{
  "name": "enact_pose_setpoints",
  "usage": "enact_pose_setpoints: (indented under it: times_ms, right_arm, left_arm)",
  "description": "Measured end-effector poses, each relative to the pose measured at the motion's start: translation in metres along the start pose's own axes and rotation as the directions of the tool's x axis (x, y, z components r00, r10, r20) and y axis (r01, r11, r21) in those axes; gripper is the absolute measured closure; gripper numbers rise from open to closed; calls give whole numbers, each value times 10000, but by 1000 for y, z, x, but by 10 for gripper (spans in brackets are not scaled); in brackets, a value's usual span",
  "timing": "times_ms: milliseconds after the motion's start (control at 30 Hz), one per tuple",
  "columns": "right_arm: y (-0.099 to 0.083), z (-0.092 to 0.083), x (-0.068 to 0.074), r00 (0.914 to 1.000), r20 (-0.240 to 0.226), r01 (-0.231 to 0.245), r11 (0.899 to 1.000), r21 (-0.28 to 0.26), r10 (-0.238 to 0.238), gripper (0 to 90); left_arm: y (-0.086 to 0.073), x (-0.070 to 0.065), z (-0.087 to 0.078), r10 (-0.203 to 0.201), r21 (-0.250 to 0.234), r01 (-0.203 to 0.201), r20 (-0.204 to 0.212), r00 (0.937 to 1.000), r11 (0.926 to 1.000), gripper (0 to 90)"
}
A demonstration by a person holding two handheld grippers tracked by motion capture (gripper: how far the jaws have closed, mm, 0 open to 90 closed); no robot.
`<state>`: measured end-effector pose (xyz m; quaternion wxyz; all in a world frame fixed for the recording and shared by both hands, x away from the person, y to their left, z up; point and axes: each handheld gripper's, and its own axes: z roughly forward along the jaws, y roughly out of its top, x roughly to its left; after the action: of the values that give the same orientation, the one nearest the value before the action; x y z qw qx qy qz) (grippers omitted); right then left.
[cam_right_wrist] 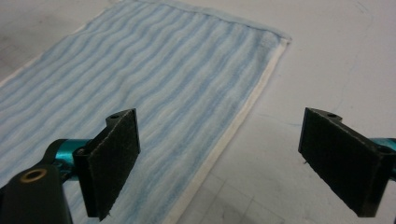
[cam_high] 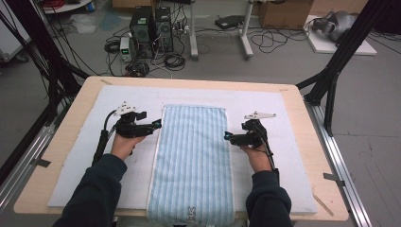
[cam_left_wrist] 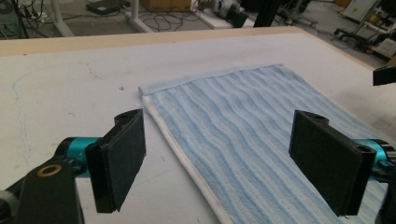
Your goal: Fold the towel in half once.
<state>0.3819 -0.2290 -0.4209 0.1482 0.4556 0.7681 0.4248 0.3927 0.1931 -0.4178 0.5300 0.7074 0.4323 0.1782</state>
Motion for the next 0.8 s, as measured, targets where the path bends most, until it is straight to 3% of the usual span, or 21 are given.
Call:
enact_pose_setpoints:
  times_ms: [133,200,400,533,567,667,800]
  right_arm:
    - [1,6,-5,9987,410,-320,9992,231,310,212]
    - [2,9,-6,9984,373,-427,9986,296,416,256]
    - [6,21,1,9983,571,-151,9973,722,110,427]
    - [12,29,7,9967,814,-120,9957,922,45,441]
    - [13,32,10,9966,823,-75,9948,1014,-8,442]
    - [15,42,16,9928,1150,163,9901,1393,-325,428]
    - [13,50,17,9878,1491,194,9851,1707,-453,433]
  left_arm:
    - [-1,1,7,11,492,8,-386,9993,9988,238]
    - [-2,0,13,4,661,30,-509,9987,9978,262]
    - [-12,-3,33,-59,1321,161,-769,9970,9911,310]
    - [-16,-7,43,167,1786,-12,-851,9962,9839,339]
    - [-16,-8,45,230,2103,-27,-943,9953,9776,349]
    - [-18,-9,51,385,2469,-114,-1052,9937,9690,392]
    - [-18,-12,52,1017,2614,-653,-1281,9865,9630,438]
